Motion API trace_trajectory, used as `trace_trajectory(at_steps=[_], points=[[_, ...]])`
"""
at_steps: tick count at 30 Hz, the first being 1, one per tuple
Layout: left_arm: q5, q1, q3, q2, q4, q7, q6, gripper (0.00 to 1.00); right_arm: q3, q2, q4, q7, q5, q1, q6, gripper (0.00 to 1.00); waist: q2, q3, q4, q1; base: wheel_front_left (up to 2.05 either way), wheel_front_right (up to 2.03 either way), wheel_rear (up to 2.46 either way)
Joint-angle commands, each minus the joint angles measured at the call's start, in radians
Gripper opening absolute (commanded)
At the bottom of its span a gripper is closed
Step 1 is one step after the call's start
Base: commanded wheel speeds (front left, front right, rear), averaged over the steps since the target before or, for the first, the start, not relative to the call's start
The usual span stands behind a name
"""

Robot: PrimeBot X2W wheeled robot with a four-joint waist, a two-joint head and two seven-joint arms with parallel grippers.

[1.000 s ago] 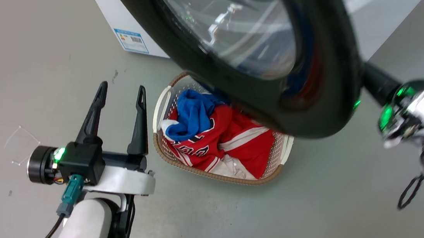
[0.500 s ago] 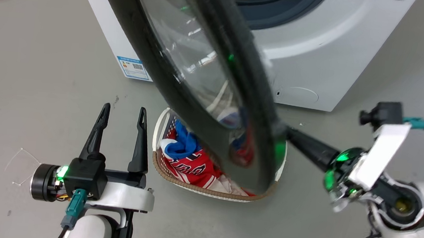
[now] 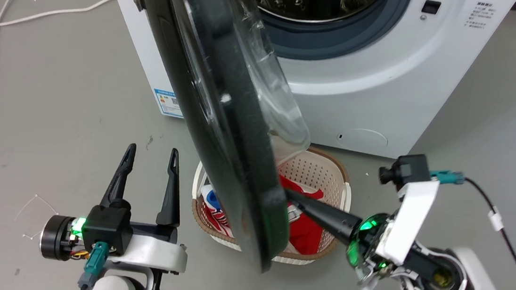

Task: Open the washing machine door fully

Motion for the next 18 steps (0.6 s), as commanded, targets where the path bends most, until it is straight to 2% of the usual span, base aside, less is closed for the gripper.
trace_trajectory(at_steps=[1, 11, 18], points=[[0.001, 0.011, -0.003, -0.002, 0.001, -0.003, 0.0, 1.0, 0.013, 0.012, -0.005, 0.008, -0.001, 0.018, 0.0, 0.0, 0.0, -0.008, 0.003, 0.0001, 0.0, 0.0, 0.0], [0.006, 0.043, 0.003, -0.002, 0.01, -0.003, -0.003, 1.0, 0.049, 0.042, 0.003, 0.001, 0.001, 0.082, 0.0, 0.0, 0.0, -0.051, 0.005, 0.0001, 0.0, 0.0, 0.0], [0.01, 0.087, 0.015, -0.002, 0.019, -0.003, -0.005, 1.0, -0.027, 0.049, -0.014, -0.084, 0.02, 0.149, 0.0, 0.0, 0.0, -0.106, -0.019, 0.0001, 0.0, 0.0, 0.0]])
